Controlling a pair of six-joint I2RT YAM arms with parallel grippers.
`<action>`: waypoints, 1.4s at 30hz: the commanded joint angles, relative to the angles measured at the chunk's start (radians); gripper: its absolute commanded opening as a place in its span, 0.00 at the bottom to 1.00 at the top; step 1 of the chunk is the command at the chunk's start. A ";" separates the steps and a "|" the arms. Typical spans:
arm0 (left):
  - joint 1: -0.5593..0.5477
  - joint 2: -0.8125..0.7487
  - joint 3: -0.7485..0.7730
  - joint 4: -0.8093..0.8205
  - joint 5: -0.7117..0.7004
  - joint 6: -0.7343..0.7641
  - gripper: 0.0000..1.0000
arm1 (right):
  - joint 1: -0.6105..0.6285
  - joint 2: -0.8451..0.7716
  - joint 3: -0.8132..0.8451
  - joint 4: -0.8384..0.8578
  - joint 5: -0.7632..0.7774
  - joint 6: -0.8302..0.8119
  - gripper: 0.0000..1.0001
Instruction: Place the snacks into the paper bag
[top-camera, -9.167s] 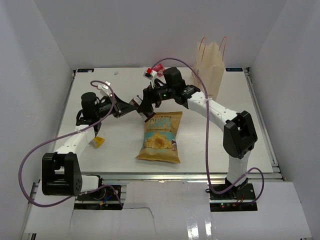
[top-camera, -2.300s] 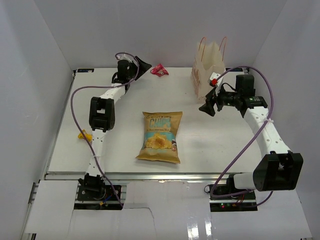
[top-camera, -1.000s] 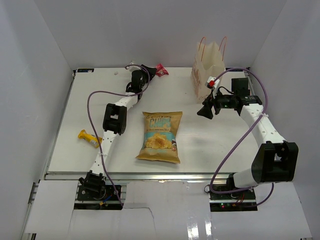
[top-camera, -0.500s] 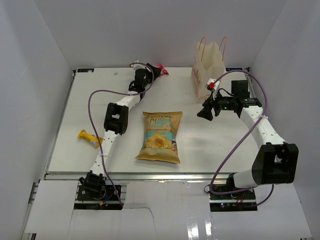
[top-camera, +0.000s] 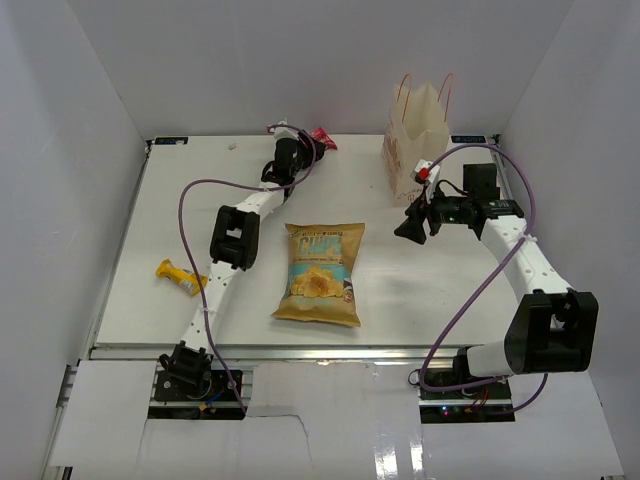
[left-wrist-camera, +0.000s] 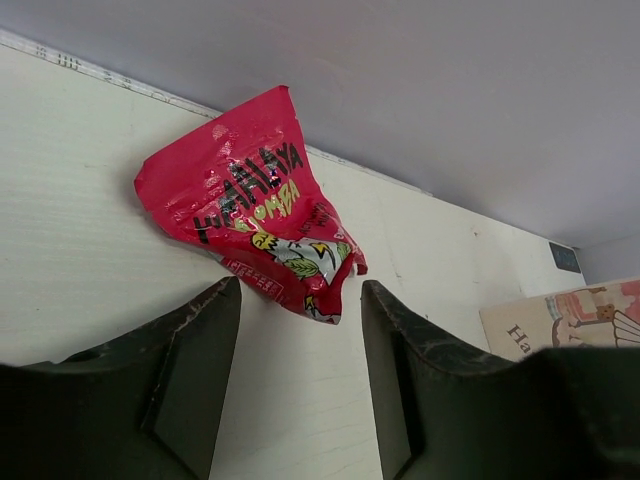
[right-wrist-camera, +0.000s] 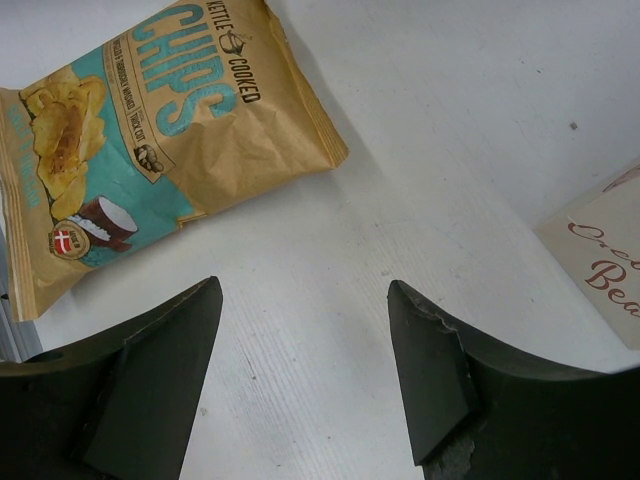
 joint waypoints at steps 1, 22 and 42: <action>-0.009 -0.032 0.014 -0.100 -0.001 -0.007 0.62 | -0.007 -0.030 -0.003 0.029 -0.006 -0.003 0.73; 0.006 -0.026 0.027 -0.084 0.025 -0.070 0.00 | -0.010 -0.052 -0.027 0.029 0.005 -0.009 0.72; 0.023 -0.037 -0.022 -0.058 -0.052 -0.594 0.64 | -0.010 -0.053 -0.041 0.029 0.014 -0.023 0.71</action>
